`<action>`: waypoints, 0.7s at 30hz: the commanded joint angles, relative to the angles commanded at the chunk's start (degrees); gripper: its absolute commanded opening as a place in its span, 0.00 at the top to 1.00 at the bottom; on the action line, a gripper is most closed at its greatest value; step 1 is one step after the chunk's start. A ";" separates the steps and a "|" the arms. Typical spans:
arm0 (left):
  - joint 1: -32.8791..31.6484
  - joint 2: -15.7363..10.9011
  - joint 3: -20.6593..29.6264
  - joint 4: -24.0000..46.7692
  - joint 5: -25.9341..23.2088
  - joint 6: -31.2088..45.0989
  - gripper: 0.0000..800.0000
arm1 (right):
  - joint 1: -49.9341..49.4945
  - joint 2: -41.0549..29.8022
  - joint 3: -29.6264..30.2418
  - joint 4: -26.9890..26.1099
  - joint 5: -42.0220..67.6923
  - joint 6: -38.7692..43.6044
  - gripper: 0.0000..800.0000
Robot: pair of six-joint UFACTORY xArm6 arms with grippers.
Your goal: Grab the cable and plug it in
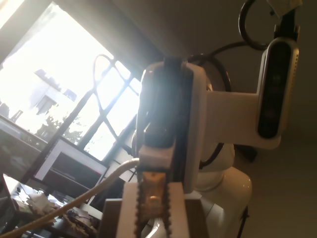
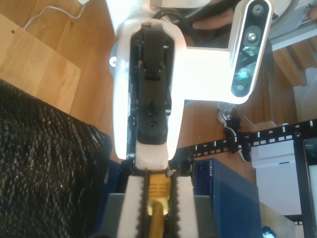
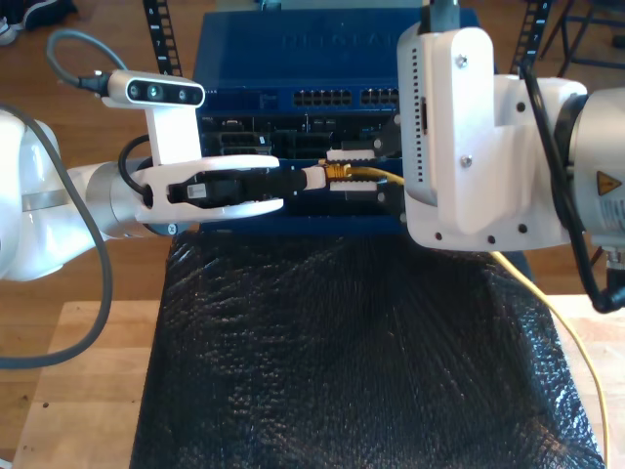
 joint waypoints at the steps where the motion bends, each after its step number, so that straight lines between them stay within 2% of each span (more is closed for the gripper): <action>1: 0.00 0.00 0.09 0.00 0.09 -0.35 0.90 | 0.00 0.00 0.00 0.00 0.00 0.00 0.95; 3: 0.00 0.26 0.09 0.00 0.97 -1.32 0.72 | 0.00 0.00 0.00 0.00 0.00 0.00 0.97; 6: 0.00 0.88 -0.26 -0.18 2.55 -2.64 0.70 | 0.00 0.00 0.00 0.00 0.00 0.09 0.99; 9: 0.00 0.88 -0.09 -1.23 2.73 -2.73 0.58 | 0.00 0.00 0.00 0.00 0.00 0.09 1.00; 12: 0.00 0.88 0.00 -1.76 2.73 -2.81 0.52 | 0.09 0.00 0.00 0.00 0.00 0.09 1.00; 14: 0.00 0.88 0.00 -1.76 2.73 -2.81 0.43 | 0.09 0.00 -0.09 0.00 0.00 0.09 1.00; 16: 0.00 0.88 -0.09 -1.76 2.73 -2.81 0.40 | 0.09 0.00 -0.09 0.00 0.00 0.09 1.00; 21: 0.18 0.79 -0.53 -1.85 2.46 -2.90 0.22 | 0.26 0.26 -0.26 0.09 -0.09 0.26 1.00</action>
